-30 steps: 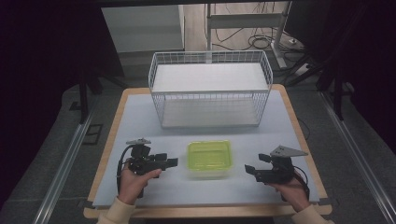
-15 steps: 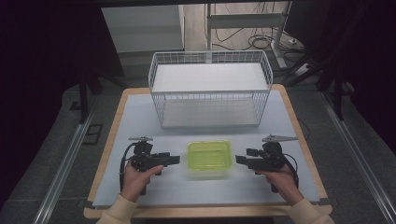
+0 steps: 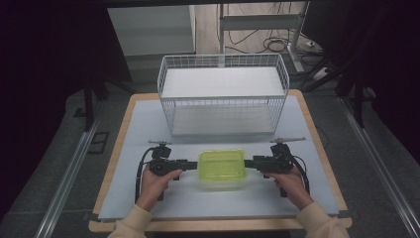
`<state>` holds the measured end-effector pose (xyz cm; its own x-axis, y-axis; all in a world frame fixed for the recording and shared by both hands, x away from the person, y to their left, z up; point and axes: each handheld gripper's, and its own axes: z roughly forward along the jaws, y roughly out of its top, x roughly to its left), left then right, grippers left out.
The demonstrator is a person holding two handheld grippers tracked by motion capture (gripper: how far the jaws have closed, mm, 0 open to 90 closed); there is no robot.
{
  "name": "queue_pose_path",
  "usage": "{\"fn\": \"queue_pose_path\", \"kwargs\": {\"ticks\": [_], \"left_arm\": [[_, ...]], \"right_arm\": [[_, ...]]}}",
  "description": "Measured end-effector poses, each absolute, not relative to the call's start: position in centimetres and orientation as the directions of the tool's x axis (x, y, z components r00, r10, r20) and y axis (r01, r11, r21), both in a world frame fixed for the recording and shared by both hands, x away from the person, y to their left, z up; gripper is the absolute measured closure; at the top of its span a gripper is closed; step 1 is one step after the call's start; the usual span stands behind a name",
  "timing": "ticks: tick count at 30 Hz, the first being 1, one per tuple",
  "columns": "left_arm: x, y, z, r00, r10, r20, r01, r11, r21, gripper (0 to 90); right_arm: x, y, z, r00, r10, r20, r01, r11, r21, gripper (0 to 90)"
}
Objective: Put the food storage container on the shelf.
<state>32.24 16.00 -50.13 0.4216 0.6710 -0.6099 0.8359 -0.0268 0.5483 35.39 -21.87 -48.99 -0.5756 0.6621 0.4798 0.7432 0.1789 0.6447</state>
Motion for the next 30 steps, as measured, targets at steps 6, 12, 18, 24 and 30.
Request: {"fn": "queue_pose_path", "kwargs": {"ticks": [6, 12, 18, 24, 30], "left_arm": [[32.8, 15.5, -50.7, 0.422, 0.660, -0.622, 0.846, -0.041, 0.531, 41.3], [33.2, 15.0, -51.3, 0.415, 0.646, -0.640, 0.857, -0.042, 0.513, 45.3], [33.3, 15.1, -51.7, 0.400, 0.623, -0.672, 0.869, -0.024, 0.495, 49.4], [33.4, 14.6, -52.1, 0.400, 0.601, -0.693, 0.876, -0.027, 0.482, 57.7], [33.2, 14.4, -52.4, 0.398, 0.594, -0.699, 0.880, -0.031, 0.474, 70.0]], "right_arm": [[35.8, -21.4, -49.4, -0.563, 0.665, 0.491, 0.757, 0.176, 0.629, 41.9], [36.0, -21.2, -49.9, -0.552, 0.660, 0.509, 0.775, 0.180, 0.606, 43.5], [35.9, -20.8, -50.5, -0.547, 0.653, 0.524, 0.789, 0.192, 0.584, 46.6], [36.0, -20.5, -51.0, -0.541, 0.638, 0.549, 0.801, 0.190, 0.568, 53.5], [36.1, -20.6, -51.2, -0.522, 0.611, 0.596, 0.823, 0.175, 0.541, 66.9]]}}
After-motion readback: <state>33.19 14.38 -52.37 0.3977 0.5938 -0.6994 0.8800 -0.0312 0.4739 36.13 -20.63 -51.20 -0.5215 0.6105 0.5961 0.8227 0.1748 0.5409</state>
